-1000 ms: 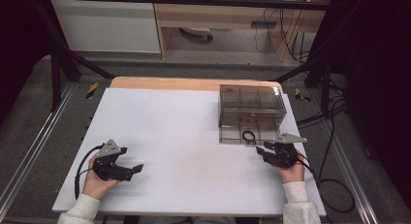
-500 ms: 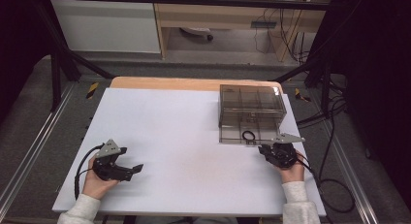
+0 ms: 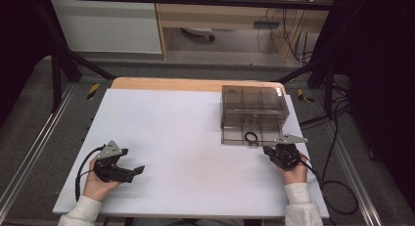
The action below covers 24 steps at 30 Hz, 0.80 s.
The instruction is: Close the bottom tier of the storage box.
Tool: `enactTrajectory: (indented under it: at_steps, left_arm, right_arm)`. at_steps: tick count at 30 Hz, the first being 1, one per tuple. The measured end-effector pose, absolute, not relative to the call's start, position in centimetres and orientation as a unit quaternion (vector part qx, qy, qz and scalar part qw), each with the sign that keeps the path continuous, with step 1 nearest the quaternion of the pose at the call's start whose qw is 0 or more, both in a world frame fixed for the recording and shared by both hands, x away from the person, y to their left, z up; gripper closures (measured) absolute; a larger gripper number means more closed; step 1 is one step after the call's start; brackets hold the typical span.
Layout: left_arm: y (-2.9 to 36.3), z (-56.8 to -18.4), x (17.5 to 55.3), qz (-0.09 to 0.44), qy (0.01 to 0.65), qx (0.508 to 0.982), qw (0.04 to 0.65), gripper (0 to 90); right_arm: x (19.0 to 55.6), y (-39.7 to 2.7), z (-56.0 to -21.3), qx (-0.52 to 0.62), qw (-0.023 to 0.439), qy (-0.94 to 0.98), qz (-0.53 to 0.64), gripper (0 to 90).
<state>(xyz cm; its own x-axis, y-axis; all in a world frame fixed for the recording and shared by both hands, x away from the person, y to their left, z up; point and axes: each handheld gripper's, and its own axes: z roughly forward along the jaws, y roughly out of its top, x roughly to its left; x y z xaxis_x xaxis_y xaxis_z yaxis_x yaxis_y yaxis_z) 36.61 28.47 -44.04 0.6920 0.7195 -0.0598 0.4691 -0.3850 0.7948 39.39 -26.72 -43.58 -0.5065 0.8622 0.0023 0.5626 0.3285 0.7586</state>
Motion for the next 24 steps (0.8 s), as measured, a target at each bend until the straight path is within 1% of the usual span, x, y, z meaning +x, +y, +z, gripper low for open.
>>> enactTrajectory:
  at_steps: [24]
  left_arm:
    - [28.5,-44.1,36.6,0.150,0.364,0.818,0.419,4.3]
  right_arm:
    - [40.8,-26.0,-44.4,0.450,0.227,0.791,0.347,90.0]
